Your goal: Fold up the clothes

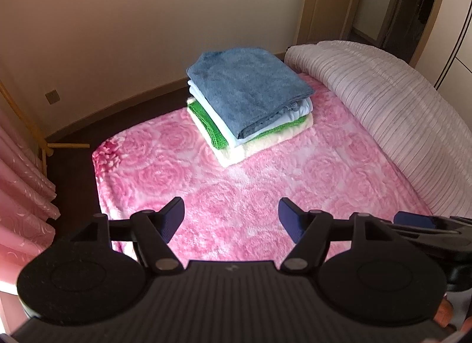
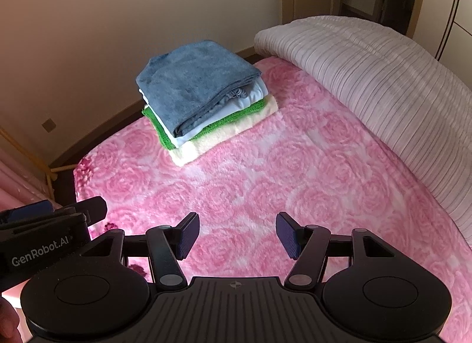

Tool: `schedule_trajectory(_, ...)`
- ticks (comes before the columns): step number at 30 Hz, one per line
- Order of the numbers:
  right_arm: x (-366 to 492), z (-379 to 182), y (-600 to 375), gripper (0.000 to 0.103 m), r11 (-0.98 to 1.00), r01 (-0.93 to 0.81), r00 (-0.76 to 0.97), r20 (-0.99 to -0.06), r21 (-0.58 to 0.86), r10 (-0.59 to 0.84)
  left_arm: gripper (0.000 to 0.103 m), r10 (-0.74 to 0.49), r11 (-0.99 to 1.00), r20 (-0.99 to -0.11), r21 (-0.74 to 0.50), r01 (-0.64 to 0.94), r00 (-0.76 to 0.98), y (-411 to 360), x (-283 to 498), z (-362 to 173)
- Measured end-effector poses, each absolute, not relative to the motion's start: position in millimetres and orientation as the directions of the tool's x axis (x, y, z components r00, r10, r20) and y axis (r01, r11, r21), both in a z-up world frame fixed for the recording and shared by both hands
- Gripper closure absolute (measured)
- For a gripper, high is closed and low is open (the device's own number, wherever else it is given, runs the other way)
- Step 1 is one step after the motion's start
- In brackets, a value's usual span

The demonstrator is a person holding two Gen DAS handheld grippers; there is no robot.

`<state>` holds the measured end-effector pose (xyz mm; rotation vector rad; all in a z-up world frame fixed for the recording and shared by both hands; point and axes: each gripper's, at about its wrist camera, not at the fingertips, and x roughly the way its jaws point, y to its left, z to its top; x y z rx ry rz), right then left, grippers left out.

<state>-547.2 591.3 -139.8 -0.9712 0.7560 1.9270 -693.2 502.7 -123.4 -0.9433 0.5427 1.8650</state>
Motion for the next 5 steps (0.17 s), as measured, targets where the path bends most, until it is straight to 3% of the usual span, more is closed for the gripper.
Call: schedule_trajectory(5, -552, -132, 576, 0.042, -0.485, -0.864, -0.361, -0.835, 0.132, 0.415, 0.035, 0.569, -0.461, -0.774, -0.020, -0.887, -0.278, 489, -697, -114)
